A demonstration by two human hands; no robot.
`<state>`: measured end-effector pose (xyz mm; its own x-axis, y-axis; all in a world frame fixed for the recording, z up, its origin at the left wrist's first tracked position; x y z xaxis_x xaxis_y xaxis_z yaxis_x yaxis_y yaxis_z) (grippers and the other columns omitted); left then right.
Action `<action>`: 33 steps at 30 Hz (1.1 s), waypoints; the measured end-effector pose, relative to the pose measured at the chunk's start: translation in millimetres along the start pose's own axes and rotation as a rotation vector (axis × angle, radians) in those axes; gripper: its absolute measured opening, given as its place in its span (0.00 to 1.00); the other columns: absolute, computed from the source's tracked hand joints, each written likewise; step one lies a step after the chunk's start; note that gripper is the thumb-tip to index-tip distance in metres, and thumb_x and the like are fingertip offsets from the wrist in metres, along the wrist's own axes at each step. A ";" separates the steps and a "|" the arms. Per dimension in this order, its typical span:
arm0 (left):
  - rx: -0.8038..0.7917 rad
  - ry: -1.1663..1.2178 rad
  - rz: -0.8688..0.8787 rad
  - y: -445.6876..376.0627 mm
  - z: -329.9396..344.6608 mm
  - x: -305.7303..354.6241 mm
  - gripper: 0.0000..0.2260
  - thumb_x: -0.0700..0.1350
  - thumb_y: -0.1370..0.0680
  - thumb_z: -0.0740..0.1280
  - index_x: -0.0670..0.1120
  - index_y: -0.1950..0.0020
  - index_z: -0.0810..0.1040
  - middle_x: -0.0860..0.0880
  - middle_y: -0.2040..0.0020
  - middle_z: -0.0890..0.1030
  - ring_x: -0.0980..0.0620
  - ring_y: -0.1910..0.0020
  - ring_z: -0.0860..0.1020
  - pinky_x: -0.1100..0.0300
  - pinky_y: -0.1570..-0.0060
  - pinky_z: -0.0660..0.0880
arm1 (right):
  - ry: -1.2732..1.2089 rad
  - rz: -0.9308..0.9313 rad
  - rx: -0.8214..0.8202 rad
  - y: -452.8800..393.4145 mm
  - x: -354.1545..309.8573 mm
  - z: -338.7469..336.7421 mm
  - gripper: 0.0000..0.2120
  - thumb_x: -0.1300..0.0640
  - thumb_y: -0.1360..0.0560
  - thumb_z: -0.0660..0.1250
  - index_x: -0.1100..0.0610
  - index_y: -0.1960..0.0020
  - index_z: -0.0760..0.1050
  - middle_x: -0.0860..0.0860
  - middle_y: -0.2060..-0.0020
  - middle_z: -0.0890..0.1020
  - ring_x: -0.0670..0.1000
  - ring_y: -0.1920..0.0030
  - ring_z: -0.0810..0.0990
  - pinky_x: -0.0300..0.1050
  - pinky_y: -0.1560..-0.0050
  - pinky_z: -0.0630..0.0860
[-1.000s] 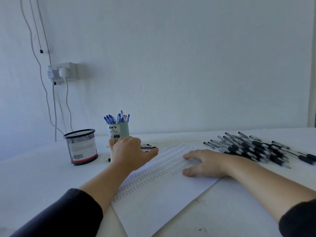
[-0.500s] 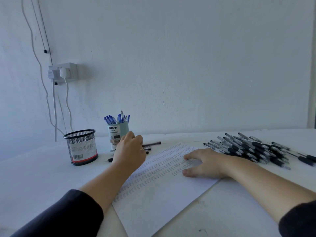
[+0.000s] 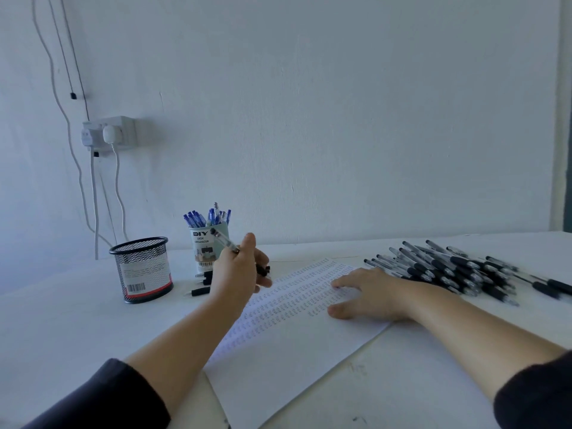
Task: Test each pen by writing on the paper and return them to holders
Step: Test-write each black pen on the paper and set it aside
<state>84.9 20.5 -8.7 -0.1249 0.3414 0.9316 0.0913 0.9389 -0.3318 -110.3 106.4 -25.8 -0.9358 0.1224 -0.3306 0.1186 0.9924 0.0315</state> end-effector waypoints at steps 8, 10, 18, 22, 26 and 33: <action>-0.174 0.217 -0.243 27.3 7.6 5.6 0.06 0.28 0.28 0.67 0.36 0.63 0.76 0.39 0.71 0.79 0.47 0.74 0.79 0.61 0.74 0.78 | 0.012 -0.009 0.002 1.1 -1.2 -1.2 0.34 0.35 0.27 0.63 0.42 0.25 0.58 0.48 0.24 0.56 0.52 0.24 0.49 0.52 0.26 0.51; -0.197 0.189 -0.248 32.9 11.8 5.8 0.07 0.28 0.28 0.66 0.37 0.64 0.74 0.40 0.71 0.77 0.49 0.76 0.77 0.63 0.76 0.75 | 0.018 -0.008 0.004 0.0 -0.7 -0.8 0.34 0.35 0.28 0.63 0.41 0.26 0.58 0.48 0.24 0.56 0.53 0.24 0.49 0.52 0.26 0.51; -0.240 0.051 -0.163 39.6 21.8 3.9 0.07 0.28 0.30 0.68 0.37 0.64 0.74 0.40 0.70 0.78 0.48 0.73 0.78 0.62 0.73 0.76 | 0.033 -0.007 0.010 -2.6 -0.3 0.0 0.34 0.34 0.28 0.63 0.41 0.26 0.58 0.49 0.24 0.57 0.53 0.24 0.51 0.53 0.26 0.53; -0.226 -0.039 -0.141 43.4 24.4 2.9 0.05 0.29 0.31 0.67 0.37 0.63 0.75 0.42 0.73 0.77 0.50 0.78 0.75 0.63 0.75 0.74 | 0.029 -0.002 0.003 -2.4 0.4 0.5 0.34 0.34 0.28 0.62 0.41 0.26 0.58 0.47 0.24 0.57 0.53 0.24 0.51 0.53 0.26 0.53; -0.205 -0.096 -0.126 45.5 25.3 3.3 0.03 0.30 0.31 0.67 0.37 0.61 0.76 0.42 0.74 0.76 0.53 0.81 0.73 0.64 0.76 0.73 | 0.033 -0.004 -0.001 -1.8 0.3 0.4 0.34 0.34 0.28 0.62 0.41 0.25 0.57 0.47 0.24 0.56 0.53 0.24 0.50 0.52 0.26 0.53; -0.189 -0.134 -0.118 46.7 26.4 4.5 0.04 0.31 0.32 0.67 0.38 0.63 0.75 0.43 0.75 0.75 0.52 0.81 0.72 0.63 0.75 0.73 | 0.037 -0.008 -0.004 -3.2 0.5 0.6 0.34 0.34 0.27 0.62 0.41 0.25 0.57 0.48 0.24 0.56 0.53 0.24 0.51 0.53 0.26 0.53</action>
<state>62.6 66.9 -23.9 -0.2746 0.2447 0.9299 0.2493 0.9521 -0.1769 -111.0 103.3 -26.6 -0.9485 0.1149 -0.2953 0.1102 0.9934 0.0326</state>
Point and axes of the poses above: each hand's wrist, its own y-axis away from the middle knuckle, its own z-axis out of the palm, x = y × z, the point moved 1 cm from there along -y, towards the middle knuckle
